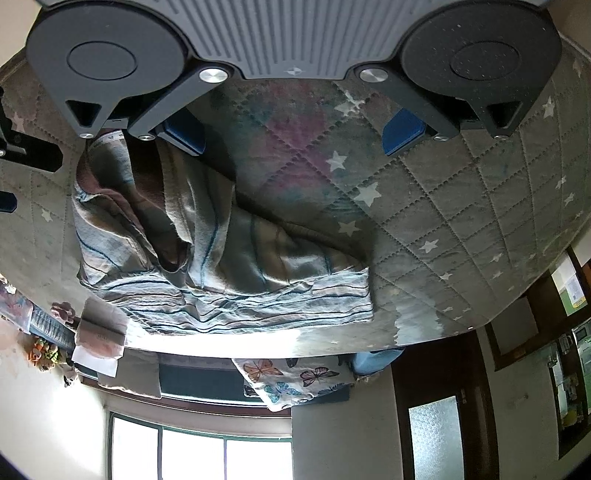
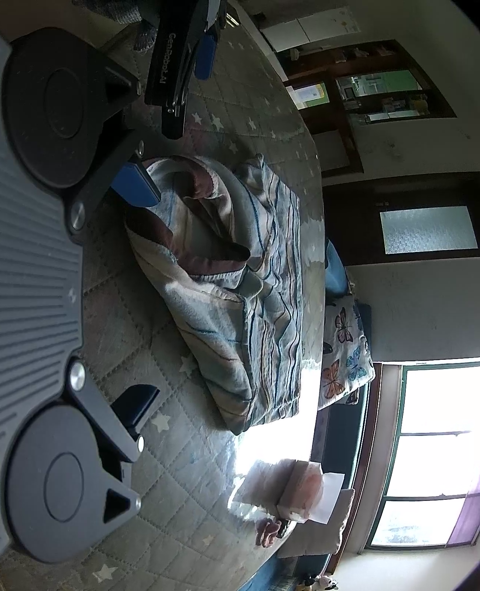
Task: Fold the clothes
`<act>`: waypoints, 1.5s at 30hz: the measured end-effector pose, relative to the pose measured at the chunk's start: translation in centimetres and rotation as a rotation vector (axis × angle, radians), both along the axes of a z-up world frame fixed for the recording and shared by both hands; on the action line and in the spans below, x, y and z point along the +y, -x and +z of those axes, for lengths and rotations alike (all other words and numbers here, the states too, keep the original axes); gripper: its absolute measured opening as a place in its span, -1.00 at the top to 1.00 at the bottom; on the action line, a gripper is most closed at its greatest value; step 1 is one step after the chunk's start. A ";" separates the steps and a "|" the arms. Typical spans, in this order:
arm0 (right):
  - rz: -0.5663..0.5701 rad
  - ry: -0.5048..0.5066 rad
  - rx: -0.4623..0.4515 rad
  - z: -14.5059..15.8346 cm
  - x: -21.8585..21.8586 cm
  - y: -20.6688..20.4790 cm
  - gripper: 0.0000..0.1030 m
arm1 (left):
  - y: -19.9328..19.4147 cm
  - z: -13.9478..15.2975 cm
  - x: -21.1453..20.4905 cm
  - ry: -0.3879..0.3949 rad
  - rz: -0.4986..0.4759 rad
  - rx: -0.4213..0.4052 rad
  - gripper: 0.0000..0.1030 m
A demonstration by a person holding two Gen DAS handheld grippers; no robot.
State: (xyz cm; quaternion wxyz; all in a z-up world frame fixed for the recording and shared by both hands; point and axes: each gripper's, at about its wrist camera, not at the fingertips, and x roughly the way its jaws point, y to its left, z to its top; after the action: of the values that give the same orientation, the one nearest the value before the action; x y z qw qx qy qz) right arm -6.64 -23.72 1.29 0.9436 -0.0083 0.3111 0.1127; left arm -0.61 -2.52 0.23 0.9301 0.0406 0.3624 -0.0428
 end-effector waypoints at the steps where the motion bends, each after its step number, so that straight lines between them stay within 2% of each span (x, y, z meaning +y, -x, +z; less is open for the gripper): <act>1: 0.001 0.000 0.000 0.0 0.1 0.0 -1.00 | -0.1 0.0 0.0 0.000 0.001 0.001 -1.00; 16: 0.000 0.014 -0.003 0.5 0.3 -1.5 -1.00 | -1.4 0.7 0.1 -0.005 -0.005 -0.008 -1.00; 25: -0.018 0.018 0.008 1.0 -0.5 -4.0 -0.93 | -3.6 1.8 -0.1 -0.005 -0.008 -0.016 -0.99; 31: -0.026 0.020 0.014 1.9 -1.3 -7.0 -0.78 | -5.8 3.0 -0.3 0.009 -0.019 -0.024 -0.89; 36: -0.036 0.001 0.041 2.2 -1.9 -10.6 -0.54 | -8.1 3.9 -0.9 0.017 -0.043 -0.032 -0.75; 42: -0.039 -0.015 0.110 1.1 -1.8 -15.6 -0.19 | -11.1 4.2 -1.4 0.017 -0.057 -0.023 -0.58; 45: -0.024 -0.009 0.138 0.3 -1.1 -17.8 -0.13 | -12.4 4.2 -1.4 0.026 -0.058 -0.010 -0.57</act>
State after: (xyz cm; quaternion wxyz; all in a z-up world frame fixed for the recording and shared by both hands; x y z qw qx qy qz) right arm 11.16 -24.86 1.62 0.9212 0.0075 0.3750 0.1032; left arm 11.80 -3.95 4.45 0.9308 0.0391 0.3558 -0.0742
